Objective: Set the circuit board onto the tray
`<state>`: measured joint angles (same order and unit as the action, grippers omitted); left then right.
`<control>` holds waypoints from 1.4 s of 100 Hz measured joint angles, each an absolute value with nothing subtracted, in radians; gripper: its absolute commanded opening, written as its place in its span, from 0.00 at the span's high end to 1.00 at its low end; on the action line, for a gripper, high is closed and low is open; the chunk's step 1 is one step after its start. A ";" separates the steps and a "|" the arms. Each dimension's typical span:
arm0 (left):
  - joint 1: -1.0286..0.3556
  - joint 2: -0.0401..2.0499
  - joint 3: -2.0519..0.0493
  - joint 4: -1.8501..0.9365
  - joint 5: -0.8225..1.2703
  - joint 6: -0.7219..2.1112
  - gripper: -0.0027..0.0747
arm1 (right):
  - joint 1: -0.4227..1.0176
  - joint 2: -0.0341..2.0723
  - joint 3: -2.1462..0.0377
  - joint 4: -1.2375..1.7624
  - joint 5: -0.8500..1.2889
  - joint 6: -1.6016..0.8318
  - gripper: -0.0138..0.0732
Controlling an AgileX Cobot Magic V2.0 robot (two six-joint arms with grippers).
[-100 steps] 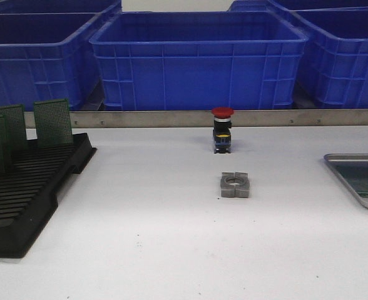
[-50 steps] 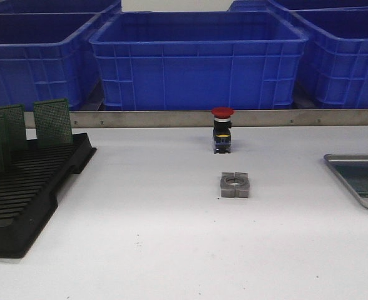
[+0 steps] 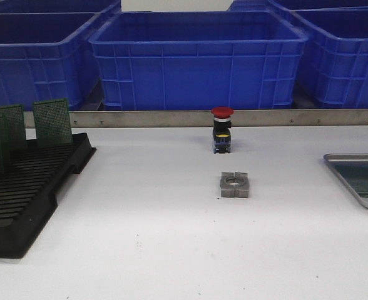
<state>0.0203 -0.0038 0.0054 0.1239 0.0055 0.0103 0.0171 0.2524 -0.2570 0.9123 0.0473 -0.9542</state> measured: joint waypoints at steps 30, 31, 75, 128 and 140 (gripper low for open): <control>0.020 -0.004 0.005 0.122 0.005 0.010 0.99 | 0.017 0.252 -0.257 0.912 0.047 -0.954 0.92; 0.020 -0.004 0.005 0.122 0.005 0.010 0.99 | 0.017 0.252 -0.257 0.912 0.047 -0.954 0.92; 0.020 -0.004 0.005 0.122 0.005 0.010 0.99 | 0.017 0.252 -0.257 0.912 0.047 -0.954 0.92; 0.022 -0.004 0.005 0.122 0.005 0.008 0.99 | 0.017 0.249 -0.247 0.423 0.026 -0.459 0.92; 0.022 -0.004 0.005 0.122 0.005 0.008 0.99 | 0.017 0.249 -0.247 0.149 0.030 -0.167 0.92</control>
<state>0.0218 -0.0038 0.0054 0.1219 0.0055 0.0080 0.0171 0.2487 -0.2467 0.1487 0.0302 -0.1674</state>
